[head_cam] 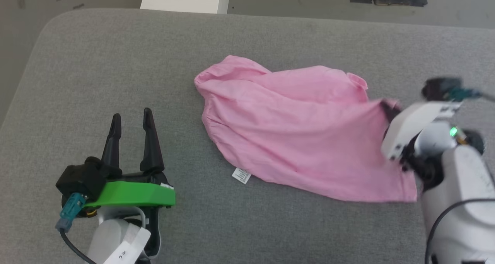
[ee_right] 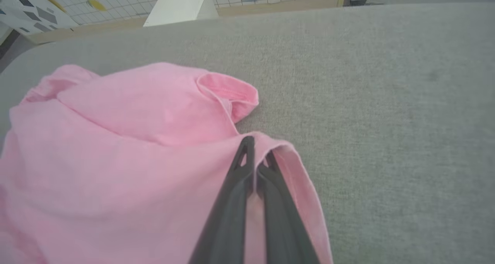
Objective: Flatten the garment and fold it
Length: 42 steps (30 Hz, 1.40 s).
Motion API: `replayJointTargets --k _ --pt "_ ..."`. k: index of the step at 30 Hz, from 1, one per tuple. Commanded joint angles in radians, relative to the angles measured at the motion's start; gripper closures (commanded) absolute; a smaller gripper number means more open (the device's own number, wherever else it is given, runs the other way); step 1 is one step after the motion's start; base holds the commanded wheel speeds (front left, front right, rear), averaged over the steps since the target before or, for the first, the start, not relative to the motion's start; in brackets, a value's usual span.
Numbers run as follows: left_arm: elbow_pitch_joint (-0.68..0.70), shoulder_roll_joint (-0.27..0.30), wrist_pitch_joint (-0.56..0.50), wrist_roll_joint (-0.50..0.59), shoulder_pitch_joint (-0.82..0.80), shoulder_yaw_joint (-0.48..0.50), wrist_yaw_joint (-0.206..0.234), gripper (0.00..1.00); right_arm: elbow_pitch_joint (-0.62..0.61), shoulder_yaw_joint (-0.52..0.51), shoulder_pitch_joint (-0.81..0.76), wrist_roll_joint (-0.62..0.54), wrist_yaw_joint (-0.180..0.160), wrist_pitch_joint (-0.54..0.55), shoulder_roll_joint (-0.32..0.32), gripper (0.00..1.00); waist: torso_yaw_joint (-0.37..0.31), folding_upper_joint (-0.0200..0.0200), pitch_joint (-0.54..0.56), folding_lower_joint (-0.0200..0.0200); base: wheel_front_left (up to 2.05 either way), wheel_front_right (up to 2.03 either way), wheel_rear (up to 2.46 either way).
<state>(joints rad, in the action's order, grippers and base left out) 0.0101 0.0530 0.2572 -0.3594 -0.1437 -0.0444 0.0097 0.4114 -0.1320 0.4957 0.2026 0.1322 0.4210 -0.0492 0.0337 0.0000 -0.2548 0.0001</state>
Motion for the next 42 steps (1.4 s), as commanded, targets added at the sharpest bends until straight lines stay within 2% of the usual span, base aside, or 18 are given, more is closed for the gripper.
replayJointTargets --k 1,6,12,13,14,19,23,28,34,39,42 --pt "0.001 -0.003 0.004 -0.002 0.003 -0.003 -0.005 0.00 -0.004 -0.023 0.049 -0.009 -0.002 -0.010 -0.001 1.00 0.011 0.0000 -0.015 -0.0001 0.00 0.00 0.00" --pt "-0.006 -0.003 0.005 -0.004 -0.023 -0.027 -0.010 0.00 0.057 -0.121 0.200 -0.040 -0.002 -0.029 -0.002 1.00 0.049 0.0000 -0.060 -0.0001 0.00 0.00 0.00" --pt "-0.005 -0.003 0.005 -0.009 -0.059 -0.056 -0.008 0.00 0.174 -0.222 0.357 -0.119 -0.002 -0.110 -0.014 1.00 0.103 0.0000 -0.119 -0.0001 0.00 0.00 0.00" --pt "-0.005 -0.003 0.005 -0.010 -0.062 -0.060 -0.008 0.00 0.195 -0.227 0.370 -0.132 -0.002 -0.117 -0.015 0.55 0.109 0.0000 -0.124 -0.0001 0.00 0.00 0.00" --pt "-0.005 -0.003 0.005 -0.012 -0.066 -0.064 -0.008 0.00 0.217 -0.231 0.383 -0.143 -0.002 -0.129 -0.014 0.00 0.114 0.0000 -0.129 -0.0001 0.00 0.00 0.00" --pt "-0.008 -0.003 0.005 -0.012 -0.068 -0.072 -0.007 0.00 0.256 -0.180 0.372 -0.158 -0.002 -0.209 -0.021 0.00 0.108 0.0000 -0.123 -0.0001 0.00 0.00 0.00" --pt "-0.020 -0.003 0.005 -0.004 -0.055 -0.065 -0.014 0.00 0.216 -0.123 0.283 -0.135 -0.002 -0.307 -0.031 0.00 0.075 0.0000 -0.082 -0.0001 0.00 0.00 0.00" --pt "-0.040 -0.003 0.005 0.013 -0.027 -0.064 -0.031 0.00 0.080 -0.044 0.084 -0.103 -0.002 -0.395 -0.042 0.00 0.027 0.0000 -0.007 -0.0001 0.00 0.00 0.00" --pt "-0.076 -0.003 0.005 0.011 0.008 -0.094 -0.052 0.00 -0.127 0.006 -0.173 -0.040 -0.002 -0.435 -0.021 0.00 -0.023 0.0000 0.069 -0.0001 0.00 0.00 0.00" --pt "-0.182 -0.003 0.004 -0.016 0.019 -0.201 -0.074 0.00 -0.285 0.005 -0.356 0.002 -0.002 -0.413 -0.003 0.00 -0.059 0.0000 0.109 -0.0001 0.00 0.00 0.00" --pt "-0.263 -0.003 -0.031 -0.047 -0.007 -0.263 -0.071 0.00 -0.331 0.026 -0.409 0.044 -0.002 -0.393 -0.002 0.00 -0.081 0.0000 0.115 -0.0001 0.00 0.00 0.00"
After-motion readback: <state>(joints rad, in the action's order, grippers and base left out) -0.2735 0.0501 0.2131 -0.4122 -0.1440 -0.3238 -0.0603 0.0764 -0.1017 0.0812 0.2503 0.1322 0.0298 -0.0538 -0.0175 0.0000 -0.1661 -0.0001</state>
